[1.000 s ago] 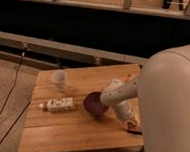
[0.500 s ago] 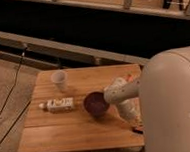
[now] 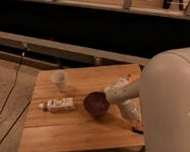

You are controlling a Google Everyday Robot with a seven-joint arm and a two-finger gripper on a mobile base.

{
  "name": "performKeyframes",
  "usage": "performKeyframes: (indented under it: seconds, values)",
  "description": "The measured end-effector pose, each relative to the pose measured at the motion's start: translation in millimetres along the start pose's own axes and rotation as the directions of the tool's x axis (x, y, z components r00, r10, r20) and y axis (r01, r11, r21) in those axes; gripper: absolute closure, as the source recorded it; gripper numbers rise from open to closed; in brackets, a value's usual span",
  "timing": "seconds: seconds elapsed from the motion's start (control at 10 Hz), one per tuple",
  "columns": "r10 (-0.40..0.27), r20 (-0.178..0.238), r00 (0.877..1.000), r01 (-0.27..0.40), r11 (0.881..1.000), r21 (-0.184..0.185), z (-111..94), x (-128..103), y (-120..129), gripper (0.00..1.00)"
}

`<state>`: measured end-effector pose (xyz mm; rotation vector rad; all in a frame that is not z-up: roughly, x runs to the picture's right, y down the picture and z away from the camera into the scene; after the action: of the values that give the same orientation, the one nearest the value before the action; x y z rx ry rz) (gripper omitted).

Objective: Push the eraser across the table

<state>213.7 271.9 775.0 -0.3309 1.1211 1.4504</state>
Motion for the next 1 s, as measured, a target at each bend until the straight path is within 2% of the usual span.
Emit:
performKeyframes:
  seconds: [0.3,0.4,0.5,0.7,1.0]
  values:
    - [0.009,0.008,1.000,-0.009,1.000,0.015,-5,-1,-11,0.44]
    - [0.011,0.011,1.000,-0.011,1.000,0.018,-6,-1,-13,0.36]
    - [0.013,0.016,1.000,-0.013,1.000,0.024,-9,-1,-17,0.24]
    - [0.010,0.022,1.000,-0.010,1.000,0.026,-13,0,-18,0.20]
    - [-0.002,0.037,0.999,0.001,1.000,0.020,-21,1,-14,0.20]
